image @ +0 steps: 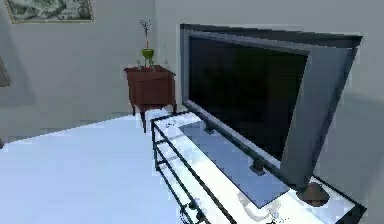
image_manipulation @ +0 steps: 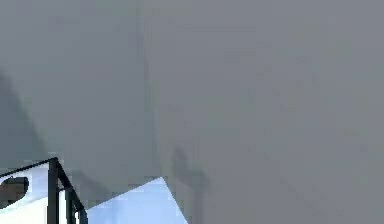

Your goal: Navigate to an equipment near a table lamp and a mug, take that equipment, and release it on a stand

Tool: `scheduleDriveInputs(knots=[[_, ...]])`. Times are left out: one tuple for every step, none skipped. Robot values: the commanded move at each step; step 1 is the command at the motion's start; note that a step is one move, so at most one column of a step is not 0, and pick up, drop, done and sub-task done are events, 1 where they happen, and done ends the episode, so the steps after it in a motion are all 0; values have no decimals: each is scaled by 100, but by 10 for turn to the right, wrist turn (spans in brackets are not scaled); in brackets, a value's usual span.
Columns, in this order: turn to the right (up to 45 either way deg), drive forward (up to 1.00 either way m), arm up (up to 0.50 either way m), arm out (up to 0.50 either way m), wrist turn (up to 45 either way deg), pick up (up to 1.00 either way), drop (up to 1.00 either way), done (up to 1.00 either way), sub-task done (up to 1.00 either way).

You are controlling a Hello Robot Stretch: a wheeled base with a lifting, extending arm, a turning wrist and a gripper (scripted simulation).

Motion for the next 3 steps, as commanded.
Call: scheduleDriveInputs(knots=[[-450,0,0,0,0,0,0,0,0],[-300,0,0,0,0,0,0,0,0],[0,10,0,0,0,0,0,0,0]])
